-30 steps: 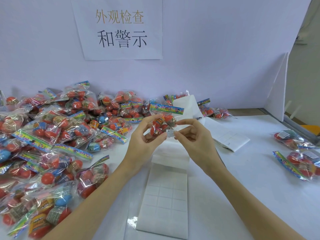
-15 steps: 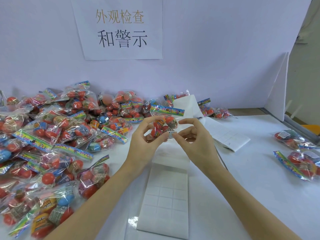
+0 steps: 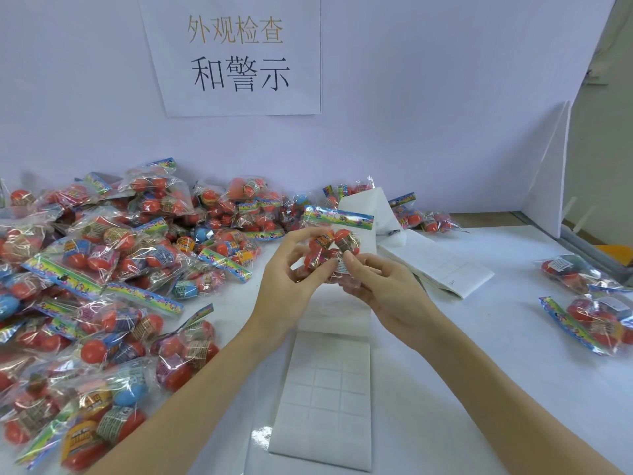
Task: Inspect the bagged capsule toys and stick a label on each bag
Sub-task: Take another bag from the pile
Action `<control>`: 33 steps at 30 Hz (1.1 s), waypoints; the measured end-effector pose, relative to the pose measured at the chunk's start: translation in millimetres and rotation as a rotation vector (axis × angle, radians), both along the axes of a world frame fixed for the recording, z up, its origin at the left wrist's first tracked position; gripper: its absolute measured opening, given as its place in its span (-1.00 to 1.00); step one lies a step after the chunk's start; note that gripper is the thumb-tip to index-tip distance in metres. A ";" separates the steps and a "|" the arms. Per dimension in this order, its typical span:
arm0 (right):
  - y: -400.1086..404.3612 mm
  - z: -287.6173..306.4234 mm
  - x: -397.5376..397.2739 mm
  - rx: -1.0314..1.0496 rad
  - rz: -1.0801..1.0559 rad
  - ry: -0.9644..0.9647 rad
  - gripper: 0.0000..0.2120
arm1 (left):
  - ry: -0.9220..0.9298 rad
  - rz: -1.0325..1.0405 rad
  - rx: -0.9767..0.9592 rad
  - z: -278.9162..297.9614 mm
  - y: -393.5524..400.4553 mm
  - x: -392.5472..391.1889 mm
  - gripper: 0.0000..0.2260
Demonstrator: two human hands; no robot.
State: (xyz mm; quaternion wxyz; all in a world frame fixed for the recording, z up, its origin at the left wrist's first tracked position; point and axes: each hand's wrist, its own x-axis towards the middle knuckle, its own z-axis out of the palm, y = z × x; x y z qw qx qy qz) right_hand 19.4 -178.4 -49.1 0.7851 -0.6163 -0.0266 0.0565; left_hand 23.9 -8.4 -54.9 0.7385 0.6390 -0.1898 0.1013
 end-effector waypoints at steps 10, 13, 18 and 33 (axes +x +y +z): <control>-3.4 2.5 0.7 0.122 0.098 0.028 -0.69 | 0.019 0.060 -0.031 1.1 -0.3 -0.7 -0.65; 1.1 2.5 -0.8 0.008 0.045 -0.026 -0.66 | 0.011 0.062 -0.009 1.2 -1.3 -0.9 -0.64; -1.1 -0.2 -0.6 -0.066 0.007 -0.113 -0.68 | 0.011 0.011 -0.010 3.8 0.3 0.0 -0.64; -20.9 12.0 6.4 0.310 0.018 0.149 -0.88 | -0.039 0.431 0.574 -5.7 23.6 18.8 -0.78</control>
